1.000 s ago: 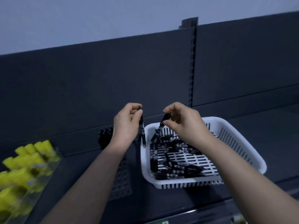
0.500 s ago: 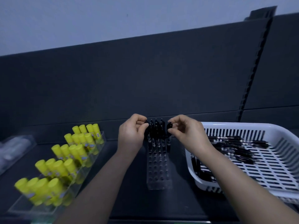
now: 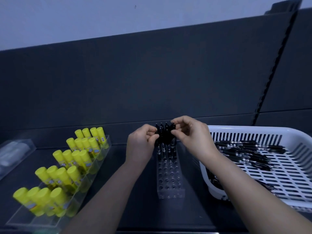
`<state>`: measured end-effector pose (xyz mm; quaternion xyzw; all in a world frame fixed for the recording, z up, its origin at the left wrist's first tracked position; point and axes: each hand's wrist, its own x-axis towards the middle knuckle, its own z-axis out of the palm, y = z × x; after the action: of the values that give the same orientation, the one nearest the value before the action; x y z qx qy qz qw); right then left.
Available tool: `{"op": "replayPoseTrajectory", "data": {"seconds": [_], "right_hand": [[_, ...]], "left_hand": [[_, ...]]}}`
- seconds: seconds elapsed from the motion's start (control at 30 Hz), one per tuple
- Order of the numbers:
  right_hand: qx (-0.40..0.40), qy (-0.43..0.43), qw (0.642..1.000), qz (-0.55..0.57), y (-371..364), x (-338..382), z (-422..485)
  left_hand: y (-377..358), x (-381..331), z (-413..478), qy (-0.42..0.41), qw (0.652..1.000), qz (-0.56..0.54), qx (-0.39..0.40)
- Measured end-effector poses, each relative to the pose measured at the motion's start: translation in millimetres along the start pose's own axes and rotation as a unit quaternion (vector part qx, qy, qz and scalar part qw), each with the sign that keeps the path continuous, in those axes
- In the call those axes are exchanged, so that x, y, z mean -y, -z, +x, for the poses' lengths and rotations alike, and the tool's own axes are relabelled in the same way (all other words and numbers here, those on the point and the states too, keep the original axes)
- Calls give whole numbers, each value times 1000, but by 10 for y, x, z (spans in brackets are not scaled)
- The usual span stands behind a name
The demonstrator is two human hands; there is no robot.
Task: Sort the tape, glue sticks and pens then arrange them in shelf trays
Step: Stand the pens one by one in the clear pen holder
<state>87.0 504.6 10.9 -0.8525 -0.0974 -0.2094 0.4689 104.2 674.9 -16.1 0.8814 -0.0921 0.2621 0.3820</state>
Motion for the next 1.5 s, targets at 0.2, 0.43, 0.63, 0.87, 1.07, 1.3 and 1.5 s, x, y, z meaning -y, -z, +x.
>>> {"op": "replayPoseTrajectory", "data": {"seconds": [0.2, 0.43, 0.63, 0.87, 1.07, 1.3, 1.5], "right_hand": [[5, 5, 1000, -10, -95, -4, -21], [8, 10, 1000, -18, -257, 10, -8], [8, 27, 999, -36, -347, 43, 29], [51, 10, 996, -75, -443, -56, -41], [55, -18, 994, -93, -472, -146, -93], [60, 19, 980, -188, -184, -96, -163], [60, -15, 941, -332, 457, -357, -345]], "left_hand": [[9, 34, -79, -11, 1000, 15, 24], [64, 60, -100, 23, 998, -36, 44], [180, 144, -78, 26, 999, -20, 26], [304, 249, -43, 2, 996, 84, 36], [334, 216, -54, -23, 995, 85, 37], [278, -59, -68, -86, 995, 54, 25], [-95, -529, -123, -78, 991, 20, 103]]}}
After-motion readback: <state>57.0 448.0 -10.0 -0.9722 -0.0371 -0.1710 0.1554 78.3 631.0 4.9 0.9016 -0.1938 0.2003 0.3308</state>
